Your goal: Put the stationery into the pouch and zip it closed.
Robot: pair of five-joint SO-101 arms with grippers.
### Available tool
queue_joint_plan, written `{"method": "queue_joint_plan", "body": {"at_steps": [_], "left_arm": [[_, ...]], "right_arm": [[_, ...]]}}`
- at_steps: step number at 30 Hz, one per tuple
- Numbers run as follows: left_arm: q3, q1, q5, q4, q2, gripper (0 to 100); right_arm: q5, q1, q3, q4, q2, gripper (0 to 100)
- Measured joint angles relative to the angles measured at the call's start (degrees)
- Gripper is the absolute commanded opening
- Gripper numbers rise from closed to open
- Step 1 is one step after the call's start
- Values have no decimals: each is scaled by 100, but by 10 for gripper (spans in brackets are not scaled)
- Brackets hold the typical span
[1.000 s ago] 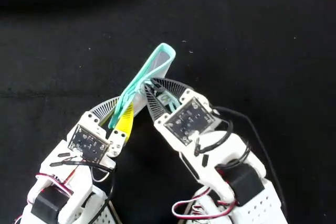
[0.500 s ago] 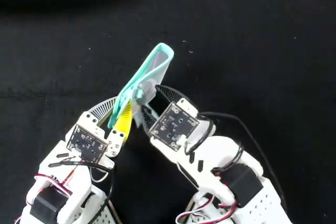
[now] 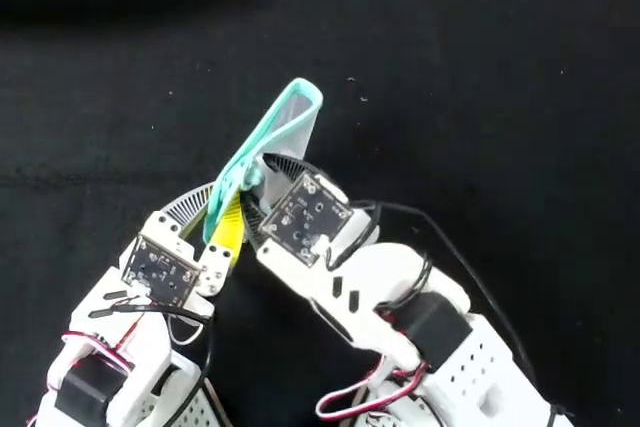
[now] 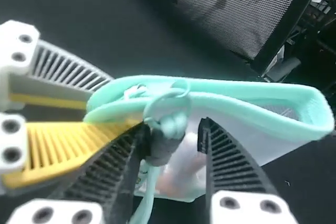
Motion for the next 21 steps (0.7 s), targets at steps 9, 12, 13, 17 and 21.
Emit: {"method": "queue_joint_plan", "body": {"at_steps": [9, 12, 13, 17, 21], "left_arm": [[0, 0, 0, 0, 0, 29], [0, 0, 0, 0, 0, 29], [0, 0, 0, 0, 0, 29], [0, 0, 0, 0, 0, 29], [0, 0, 0, 0, 0, 29]], "right_arm": [[-281, 35, 9, -105, 53, 18], [-273, 62, 9, -123, 53, 12], [-273, 70, 9, -132, 53, 12], [-273, 220, 18, -141, -185, 12], [-62, 703, 18, -141, -615, 12]]}}
